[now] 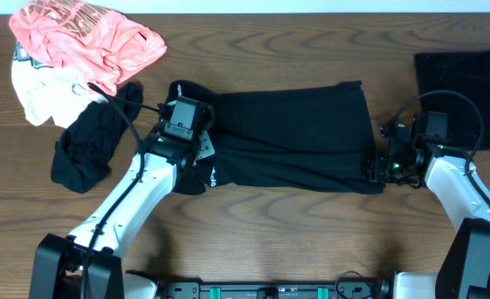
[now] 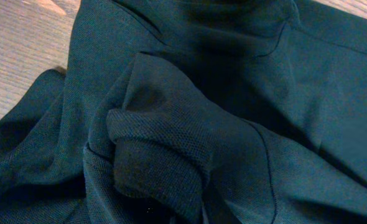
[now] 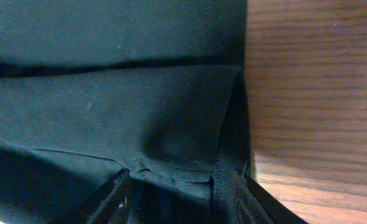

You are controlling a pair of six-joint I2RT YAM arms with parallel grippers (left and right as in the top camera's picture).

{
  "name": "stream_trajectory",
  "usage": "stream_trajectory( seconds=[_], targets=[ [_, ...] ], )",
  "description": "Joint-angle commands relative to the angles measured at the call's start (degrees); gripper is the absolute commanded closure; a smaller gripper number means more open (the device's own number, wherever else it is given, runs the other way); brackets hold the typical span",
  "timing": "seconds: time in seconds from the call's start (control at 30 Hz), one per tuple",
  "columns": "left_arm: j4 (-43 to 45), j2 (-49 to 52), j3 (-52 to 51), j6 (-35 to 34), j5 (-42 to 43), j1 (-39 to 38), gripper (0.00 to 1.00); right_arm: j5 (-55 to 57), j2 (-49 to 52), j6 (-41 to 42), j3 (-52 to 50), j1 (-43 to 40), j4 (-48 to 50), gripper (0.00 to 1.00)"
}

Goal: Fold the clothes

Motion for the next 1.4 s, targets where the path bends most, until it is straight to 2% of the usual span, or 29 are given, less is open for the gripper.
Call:
stream_trajectory(
  seconds=[0.0,0.13,0.3,0.47,0.63,1.2,1.23,1.27,1.3,1.37],
  targets=[
    [-0.22,0.20,1.20,0.55,-1.73,0.31,0.90,0.81,0.39,0.96,-1.38,-0.37,0.35,0.52],
    [-0.22,0.20,1.20,0.55,-1.73,0.31,0.90,0.17,0.37,1.16,-3.17,-0.37,1.27,0.55],
    [-0.46,0.20,1.20,0.55,-1.73,0.31,0.91,-2.40,0.37,1.16,-3.54,-0.37,2.10,0.63],
    [-0.63,0.20,1.20,0.55,-1.73,0.31,0.90,-3.41,0.37,2.27,-3.54,-0.37,3.69,0.85],
    [-0.63,0.20,1.20,0.55,-1.73,0.31,0.90,-4.35,0.37,2.97,-3.32,-0.37,5.05,0.99],
    [-0.63,0.20,1.20,0.52,-1.73,0.31,0.90,-1.84,0.37,3.06,3.63,-0.37,5.64,0.98],
    [-0.63,0.20,1.20,0.55,-1.73,0.31,0.90,-1.18,0.39,3.06,3.63,-0.37,5.46,0.91],
    [-0.63,0.20,1.20,0.55,-1.73,0.31,0.90,-0.74,0.39,3.06,3.63,-0.37,5.29,0.76],
    [-0.63,0.20,1.20,0.55,-1.73,0.31,0.90,-0.24,0.39,3.06,3.63,-0.37,5.11,0.68],
    [-0.63,0.20,1.20,0.52,-1.73,0.31,0.90,0.66,0.42,3.06,3.56,-0.37,4.79,0.62]
  ],
)
